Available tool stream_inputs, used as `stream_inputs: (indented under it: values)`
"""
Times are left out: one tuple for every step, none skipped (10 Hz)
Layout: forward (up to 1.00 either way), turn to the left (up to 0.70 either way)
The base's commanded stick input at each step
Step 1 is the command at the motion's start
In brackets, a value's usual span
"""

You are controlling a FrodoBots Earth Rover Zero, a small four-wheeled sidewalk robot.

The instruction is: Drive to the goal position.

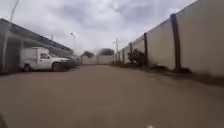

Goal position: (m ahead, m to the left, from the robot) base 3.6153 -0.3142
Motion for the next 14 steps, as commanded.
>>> stream_inputs:
  values:
    - [1.0, 0.0]
    - [1.0, 0.0]
    - [1.0, 0.0]
    - [1.0, 0.0]
    - [1.0, 0.0]
    - [1.0, 0.0]
    - [1.0, 0.0]
    - [1.0, 0.0]
    - [1.0, 0.0]
    - [1.0, 0.0]
    - [1.0, 0.0]
    - [1.0, 0.0]
    - [1.0, 0.0]
    - [1.0, 0.0]
